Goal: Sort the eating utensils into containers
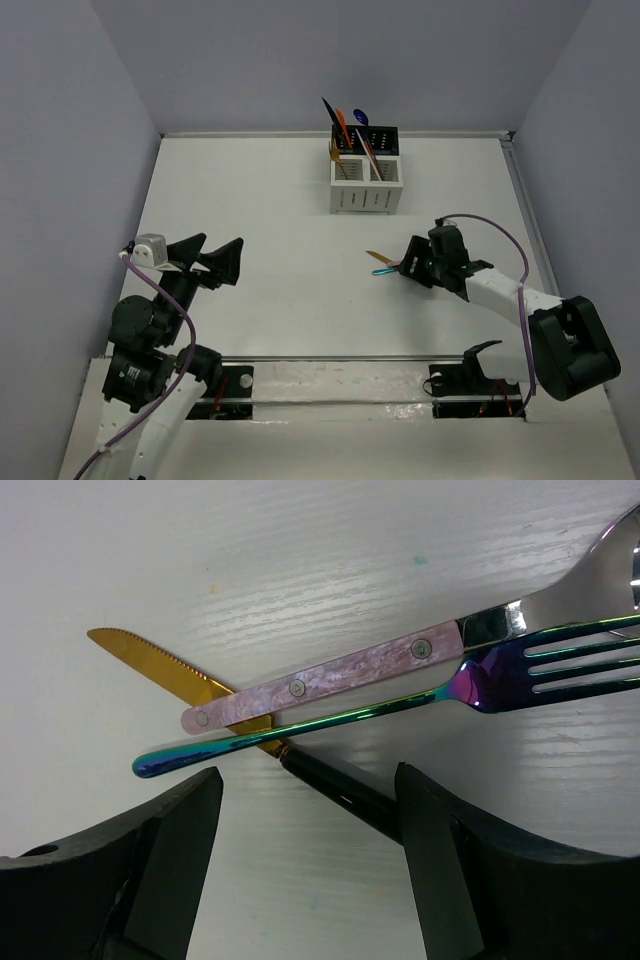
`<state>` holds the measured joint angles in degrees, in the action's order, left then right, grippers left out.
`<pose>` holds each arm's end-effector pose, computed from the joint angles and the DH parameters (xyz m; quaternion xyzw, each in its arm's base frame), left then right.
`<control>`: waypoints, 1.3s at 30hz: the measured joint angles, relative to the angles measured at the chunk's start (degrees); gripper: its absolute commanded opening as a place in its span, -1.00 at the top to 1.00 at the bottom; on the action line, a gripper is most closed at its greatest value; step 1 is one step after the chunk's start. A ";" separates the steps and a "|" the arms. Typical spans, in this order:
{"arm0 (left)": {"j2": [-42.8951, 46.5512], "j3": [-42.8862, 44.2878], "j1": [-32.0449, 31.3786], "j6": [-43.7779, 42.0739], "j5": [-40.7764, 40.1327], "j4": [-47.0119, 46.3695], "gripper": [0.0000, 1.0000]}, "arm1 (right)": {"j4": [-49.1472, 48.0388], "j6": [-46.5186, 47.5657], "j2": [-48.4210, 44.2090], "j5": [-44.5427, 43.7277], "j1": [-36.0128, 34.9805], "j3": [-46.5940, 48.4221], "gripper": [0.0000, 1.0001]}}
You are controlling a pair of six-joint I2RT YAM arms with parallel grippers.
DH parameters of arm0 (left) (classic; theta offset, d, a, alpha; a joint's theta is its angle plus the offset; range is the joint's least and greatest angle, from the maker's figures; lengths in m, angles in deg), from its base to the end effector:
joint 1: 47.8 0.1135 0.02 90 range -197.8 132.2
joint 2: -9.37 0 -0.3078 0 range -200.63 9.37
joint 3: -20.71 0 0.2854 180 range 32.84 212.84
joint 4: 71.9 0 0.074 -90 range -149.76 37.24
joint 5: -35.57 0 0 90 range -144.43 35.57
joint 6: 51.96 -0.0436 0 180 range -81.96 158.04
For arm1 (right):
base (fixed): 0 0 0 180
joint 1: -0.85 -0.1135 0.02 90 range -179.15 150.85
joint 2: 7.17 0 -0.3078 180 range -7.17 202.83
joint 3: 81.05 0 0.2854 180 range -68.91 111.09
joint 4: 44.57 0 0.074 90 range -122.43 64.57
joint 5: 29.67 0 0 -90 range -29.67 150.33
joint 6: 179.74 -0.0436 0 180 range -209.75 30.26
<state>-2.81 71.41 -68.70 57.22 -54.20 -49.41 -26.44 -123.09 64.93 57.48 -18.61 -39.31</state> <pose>0.0517 -0.0199 0.3887 0.0106 0.6015 -0.2749 0.7500 0.2360 0.0811 0.1741 0.1218 0.9269 0.1367 0.3276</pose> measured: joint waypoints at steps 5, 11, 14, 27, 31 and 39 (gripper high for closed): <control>0.00 0.00 0.00 0.00 0.00 0.02 -0.98 | -2.25 0.00 0.26 4.35 0.02 -0.85 -0.49; 0.00 0.00 0.00 0.00 0.00 0.04 -0.98 | -4.81 -0.20 0.70 6.34 -1.57 -1.60 -0.41; 0.00 0.00 0.00 0.00 0.00 0.04 -0.98 | -4.81 -0.57 0.70 6.32 -3.13 -1.66 -0.37; 0.00 0.00 0.00 0.00 0.00 0.07 -0.98 | 0.63 -1.01 6.05 -1.38 -12.98 4.35 -0.19; 0.00 0.00 0.00 -0.02 0.00 0.07 -0.98 | 2.82 -1.18 8.48 -4.44 -13.79 6.75 -0.04; 0.00 0.00 0.00 0.00 0.00 0.04 -0.98 | 6.91 -1.03 11.47 -7.98 -15.39 10.29 0.15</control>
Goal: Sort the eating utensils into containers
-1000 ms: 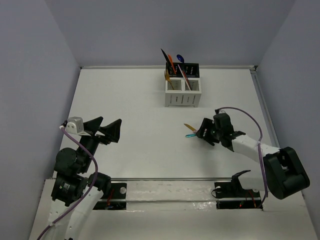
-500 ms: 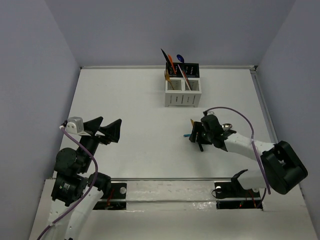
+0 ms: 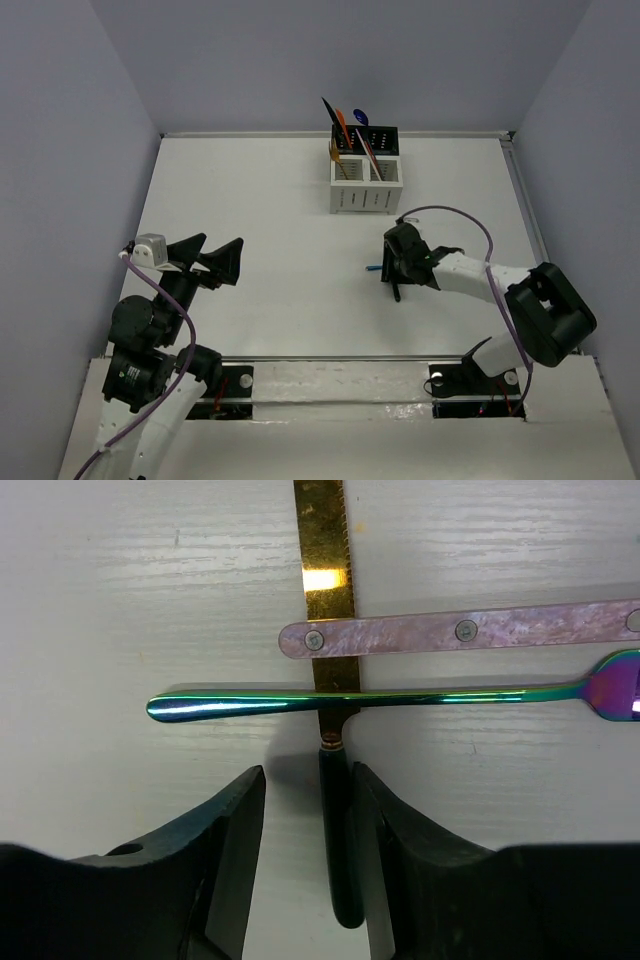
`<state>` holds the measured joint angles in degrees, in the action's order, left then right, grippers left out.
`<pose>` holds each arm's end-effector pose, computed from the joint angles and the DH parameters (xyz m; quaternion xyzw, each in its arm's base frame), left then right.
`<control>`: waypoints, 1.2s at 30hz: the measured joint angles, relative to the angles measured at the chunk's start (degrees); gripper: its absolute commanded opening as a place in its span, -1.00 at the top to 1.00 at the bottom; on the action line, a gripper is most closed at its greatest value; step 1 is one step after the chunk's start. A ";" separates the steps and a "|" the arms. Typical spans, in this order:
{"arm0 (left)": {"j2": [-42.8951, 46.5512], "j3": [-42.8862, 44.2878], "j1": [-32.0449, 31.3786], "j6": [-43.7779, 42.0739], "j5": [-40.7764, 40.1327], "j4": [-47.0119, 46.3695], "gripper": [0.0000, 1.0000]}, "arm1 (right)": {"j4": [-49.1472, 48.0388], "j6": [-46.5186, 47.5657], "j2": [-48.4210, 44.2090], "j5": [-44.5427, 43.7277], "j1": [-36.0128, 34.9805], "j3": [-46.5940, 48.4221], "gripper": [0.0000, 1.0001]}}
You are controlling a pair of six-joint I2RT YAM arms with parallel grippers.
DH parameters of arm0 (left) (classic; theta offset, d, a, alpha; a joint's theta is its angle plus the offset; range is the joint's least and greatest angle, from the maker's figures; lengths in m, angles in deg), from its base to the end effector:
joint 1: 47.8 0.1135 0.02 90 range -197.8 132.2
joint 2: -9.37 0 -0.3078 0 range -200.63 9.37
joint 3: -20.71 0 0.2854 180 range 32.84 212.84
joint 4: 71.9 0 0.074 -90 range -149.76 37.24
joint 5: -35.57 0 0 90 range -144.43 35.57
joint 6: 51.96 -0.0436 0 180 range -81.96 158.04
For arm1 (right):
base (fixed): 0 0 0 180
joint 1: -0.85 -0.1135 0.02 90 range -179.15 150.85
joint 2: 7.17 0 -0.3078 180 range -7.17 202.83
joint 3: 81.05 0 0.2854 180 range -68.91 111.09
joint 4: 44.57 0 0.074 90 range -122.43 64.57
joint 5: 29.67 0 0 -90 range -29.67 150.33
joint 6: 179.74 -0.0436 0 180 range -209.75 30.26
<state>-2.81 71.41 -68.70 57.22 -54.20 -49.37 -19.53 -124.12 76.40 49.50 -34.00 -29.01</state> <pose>0.0518 -0.0200 0.3886 0.0106 0.6018 -0.2748 0.7498 0.2453 0.1608 0.1726 0.0232 0.9536 0.0883 0.2870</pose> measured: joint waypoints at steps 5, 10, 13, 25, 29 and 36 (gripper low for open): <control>0.00 0.00 0.00 0.00 0.00 0.02 -0.98 | 2.21 0.39 3.28 -2.36 -1.29 3.21 0.56; 0.00 0.00 0.00 0.00 0.00 0.02 -0.98 | 3.19 0.94 5.95 -4.07 -2.27 5.86 1.00; 0.00 0.00 0.00 0.00 0.00 0.00 -0.98 | 3.02 1.14 6.21 -4.28 -2.67 6.16 1.00; 0.00 0.00 0.00 -0.02 0.00 0.02 -0.98 | -2.60 0.28 -0.98 17.64 -3.23 0.96 1.00; 0.00 0.00 0.00 0.00 0.00 0.02 -0.98 | -6.29 -0.28 -1.46 24.22 -3.50 0.96 1.00; 0.00 0.00 0.00 0.00 0.00 0.13 -0.98 | -14.40 -1.53 -1.49 34.14 -3.52 -0.83 1.00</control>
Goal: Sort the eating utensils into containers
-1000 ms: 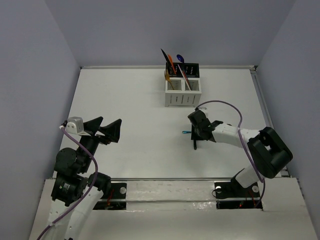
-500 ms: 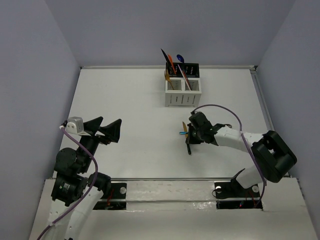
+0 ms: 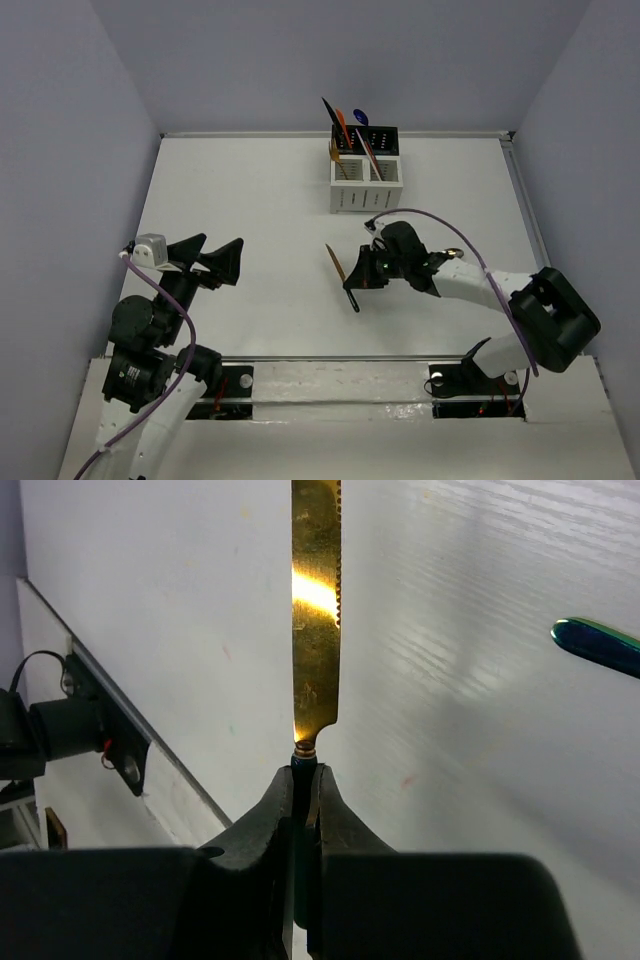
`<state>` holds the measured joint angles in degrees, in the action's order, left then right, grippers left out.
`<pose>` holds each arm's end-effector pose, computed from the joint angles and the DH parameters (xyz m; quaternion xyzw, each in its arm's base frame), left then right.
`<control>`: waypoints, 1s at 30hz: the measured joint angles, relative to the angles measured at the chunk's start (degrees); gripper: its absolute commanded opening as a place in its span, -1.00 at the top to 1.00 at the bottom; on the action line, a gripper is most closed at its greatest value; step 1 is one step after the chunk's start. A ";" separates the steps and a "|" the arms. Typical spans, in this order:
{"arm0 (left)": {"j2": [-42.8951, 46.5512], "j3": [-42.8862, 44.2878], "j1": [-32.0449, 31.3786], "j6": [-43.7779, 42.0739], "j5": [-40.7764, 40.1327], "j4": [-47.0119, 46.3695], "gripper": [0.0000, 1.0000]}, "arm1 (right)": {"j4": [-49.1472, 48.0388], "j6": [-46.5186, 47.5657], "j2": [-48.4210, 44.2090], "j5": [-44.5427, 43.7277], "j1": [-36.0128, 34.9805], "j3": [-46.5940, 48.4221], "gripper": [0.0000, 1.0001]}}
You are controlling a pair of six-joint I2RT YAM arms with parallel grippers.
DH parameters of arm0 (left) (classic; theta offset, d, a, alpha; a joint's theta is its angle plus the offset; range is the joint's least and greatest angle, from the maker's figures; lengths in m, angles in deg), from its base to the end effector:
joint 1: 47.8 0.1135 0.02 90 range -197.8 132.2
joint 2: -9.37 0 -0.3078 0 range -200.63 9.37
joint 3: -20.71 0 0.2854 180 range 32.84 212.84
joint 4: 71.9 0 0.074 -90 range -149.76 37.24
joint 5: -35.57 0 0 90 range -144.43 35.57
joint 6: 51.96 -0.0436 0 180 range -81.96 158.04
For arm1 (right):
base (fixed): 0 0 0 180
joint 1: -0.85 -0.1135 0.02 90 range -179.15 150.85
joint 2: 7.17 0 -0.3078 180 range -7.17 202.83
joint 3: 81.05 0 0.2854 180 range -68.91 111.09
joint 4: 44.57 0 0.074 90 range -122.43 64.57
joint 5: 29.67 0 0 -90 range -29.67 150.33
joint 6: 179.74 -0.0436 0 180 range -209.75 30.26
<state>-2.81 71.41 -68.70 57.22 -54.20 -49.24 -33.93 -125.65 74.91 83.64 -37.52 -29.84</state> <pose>0.0518 -0.0200 0.3883 0.0106 0.6027 -0.2746 0.7492 0.2307 0.2047 0.1963 -0.1021 0.8910 0.3897 0.2094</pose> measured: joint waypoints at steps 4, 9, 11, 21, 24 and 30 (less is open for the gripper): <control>0.00 0.00 0.00 -0.02 0.00 0.00 -0.98 | -2.54 -0.20 -2.82 1.27 -0.09 -0.68 1.00; 0.00 0.00 0.00 0.00 0.00 0.02 -0.98 | -3.78 3.61 -8.13 -2.45 -0.35 5.46 1.00; -0.04 0.00 0.00 0.00 0.00 0.02 -0.98 | -4.81 5.95 -7.78 -5.11 -0.35 10.69 1.00; -0.79 0.00 0.02 0.00 0.00 0.04 -0.98 | -11.30 20.79 10.40 -21.94 0.50 39.50 1.00; -0.87 0.00 0.02 0.00 0.00 0.07 -0.98 | -12.35 25.49 17.79 -26.29 1.18 46.97 1.00; -1.20 0.00 0.02 0.00 0.00 0.07 -0.98 | -14.34 36.41 30.25 -33.38 2.62 58.23 1.00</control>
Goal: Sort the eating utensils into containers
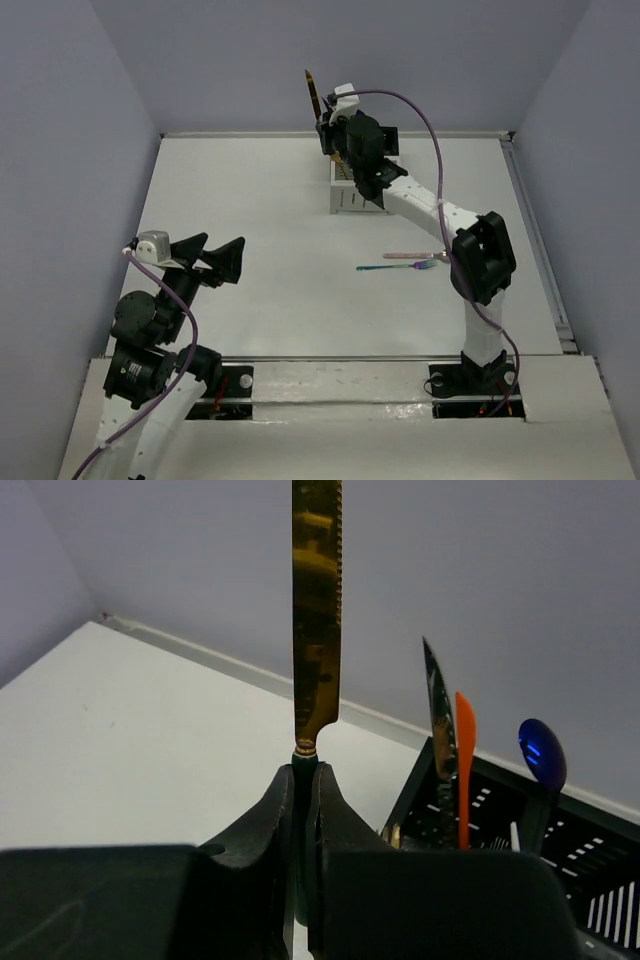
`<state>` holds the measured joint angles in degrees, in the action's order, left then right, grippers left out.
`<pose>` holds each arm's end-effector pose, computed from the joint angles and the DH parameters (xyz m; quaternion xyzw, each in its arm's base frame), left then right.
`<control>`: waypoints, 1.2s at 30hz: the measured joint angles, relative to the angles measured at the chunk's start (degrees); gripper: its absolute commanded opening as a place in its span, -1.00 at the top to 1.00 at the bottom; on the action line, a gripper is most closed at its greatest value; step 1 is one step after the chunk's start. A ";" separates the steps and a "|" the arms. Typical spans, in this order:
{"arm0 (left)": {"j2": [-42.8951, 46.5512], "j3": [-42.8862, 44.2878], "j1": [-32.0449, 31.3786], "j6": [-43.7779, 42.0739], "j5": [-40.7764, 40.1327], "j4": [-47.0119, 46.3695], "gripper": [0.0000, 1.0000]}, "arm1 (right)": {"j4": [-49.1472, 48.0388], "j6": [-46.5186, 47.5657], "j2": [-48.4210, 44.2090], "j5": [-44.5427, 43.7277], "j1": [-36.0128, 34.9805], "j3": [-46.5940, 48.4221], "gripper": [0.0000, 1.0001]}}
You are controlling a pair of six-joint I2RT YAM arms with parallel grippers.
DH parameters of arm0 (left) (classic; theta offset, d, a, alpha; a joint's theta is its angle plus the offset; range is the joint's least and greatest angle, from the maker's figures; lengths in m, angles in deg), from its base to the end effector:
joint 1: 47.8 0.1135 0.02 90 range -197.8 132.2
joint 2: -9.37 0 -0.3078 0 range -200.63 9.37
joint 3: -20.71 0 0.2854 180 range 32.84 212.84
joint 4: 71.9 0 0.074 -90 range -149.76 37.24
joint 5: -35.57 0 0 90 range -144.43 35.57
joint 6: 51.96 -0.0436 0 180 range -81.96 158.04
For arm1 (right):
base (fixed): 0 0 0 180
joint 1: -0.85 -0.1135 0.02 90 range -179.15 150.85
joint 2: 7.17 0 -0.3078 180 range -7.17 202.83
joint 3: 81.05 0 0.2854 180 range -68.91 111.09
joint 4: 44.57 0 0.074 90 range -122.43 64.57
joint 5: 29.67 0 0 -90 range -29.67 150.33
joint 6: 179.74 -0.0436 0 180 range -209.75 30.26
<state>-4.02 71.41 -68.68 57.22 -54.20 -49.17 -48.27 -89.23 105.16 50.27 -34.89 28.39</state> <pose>0.0573 -0.0220 0.3874 0.0107 0.6116 -0.2721 0.7428 0.4419 0.3086 0.3855 -0.1582 0.6841 0.1560 0.6947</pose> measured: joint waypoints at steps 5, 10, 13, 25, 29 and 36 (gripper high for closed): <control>-0.52 0.00 0.00 -0.02 0.00 -0.02 -0.98 | -0.13 4.72 7.85 -1.55 2.34 9.29 1.00; -0.68 0.00 0.00 -0.02 0.00 0.00 -0.98 | -0.13 8.57 13.25 -2.08 4.33 18.01 1.00; -0.87 0.00 0.00 -0.02 -0.02 -0.02 -0.98 | -1.22 10.78 15.12 -2.91 4.70 19.91 1.00; -2.25 0.00 0.00 -0.04 0.00 -0.04 -0.98 | -1.05 17.14 22.56 -2.97 5.05 24.06 1.00; -2.29 0.00 0.00 -0.04 0.00 -0.07 -0.98 | -1.11 17.79 24.37 -2.95 5.29 24.81 1.00; -2.89 0.00 0.00 -0.04 0.00 -0.04 -0.98 | -1.27 18.05 26.14 -2.97 5.79 25.35 1.00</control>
<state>-6.90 71.41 -68.68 57.18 -54.20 -49.22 -49.54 -71.18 131.31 47.29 -29.10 53.74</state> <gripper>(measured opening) 0.991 0.061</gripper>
